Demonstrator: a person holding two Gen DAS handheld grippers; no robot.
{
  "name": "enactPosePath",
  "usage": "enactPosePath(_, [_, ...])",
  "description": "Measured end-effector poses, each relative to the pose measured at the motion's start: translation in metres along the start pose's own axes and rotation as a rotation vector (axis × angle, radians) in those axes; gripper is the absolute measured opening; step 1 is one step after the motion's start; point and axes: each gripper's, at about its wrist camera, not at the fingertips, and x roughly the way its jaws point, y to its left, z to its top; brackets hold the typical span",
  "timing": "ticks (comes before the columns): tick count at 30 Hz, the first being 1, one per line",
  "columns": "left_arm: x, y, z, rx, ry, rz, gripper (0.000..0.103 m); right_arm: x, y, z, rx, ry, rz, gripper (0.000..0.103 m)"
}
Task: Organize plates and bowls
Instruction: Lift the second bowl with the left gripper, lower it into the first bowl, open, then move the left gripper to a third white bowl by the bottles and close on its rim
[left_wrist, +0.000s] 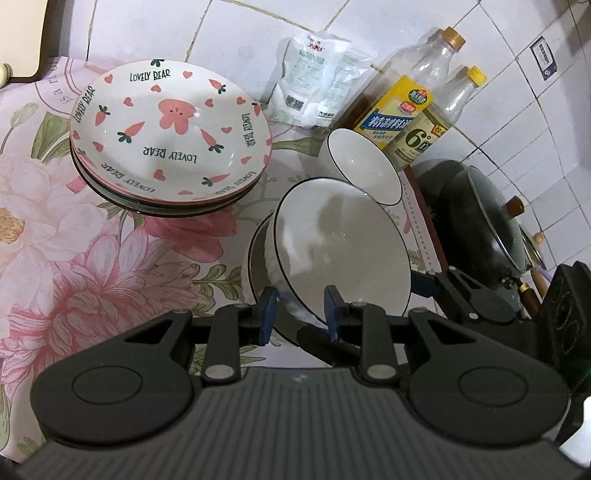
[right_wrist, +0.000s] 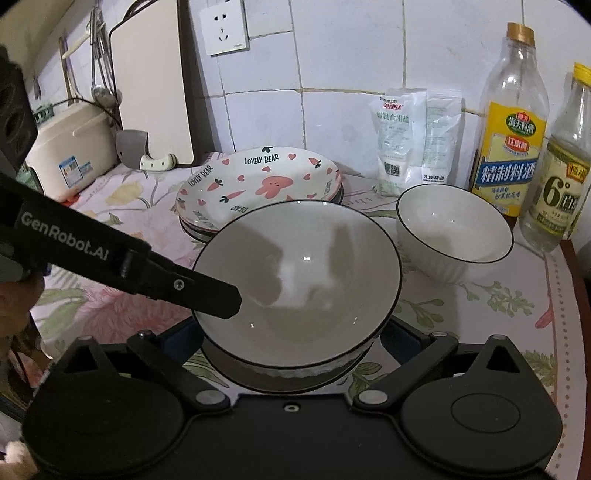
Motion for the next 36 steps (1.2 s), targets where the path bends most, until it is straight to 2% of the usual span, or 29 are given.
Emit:
enactPosePath(3, [-0.002,0.001,-0.001,-0.009,-0.013,0.004,0.027,-0.004,0.001,-0.001,-0.003,-0.01,0.004,0.103])
enactPosePath(4, [-0.002,0.0,-0.002,-0.003,-0.016,0.0,0.032,-0.005,0.001,-0.002,-0.006,-0.012,0.001,0.103])
enactPosePath(9, [-0.01,-0.007,-0.006,0.038,-0.034,0.031,0.04,-0.016,0.003,-0.007,-0.01,-0.048,0.005,0.103])
enactPosePath(15, [-0.032,-0.025,-0.012,0.11,-0.105,0.065,0.042,-0.046,0.001,-0.01,-0.002,-0.118,-0.016,0.103])
enactPosePath(24, [-0.068,-0.069,-0.015,0.243,-0.111,0.067,0.043,-0.116,-0.019,-0.011,0.01,-0.197,-0.074,0.103])
enactPosePath(30, [-0.087,-0.101,0.0,0.325,-0.112,0.05,0.044,-0.15,-0.044,-0.008,0.078,-0.224,-0.09,0.103])
enactPosePath(36, [-0.07,-0.125,0.02,0.38,-0.089,0.084,0.044,-0.155,-0.074,0.0,0.198,-0.235,-0.042,0.099])
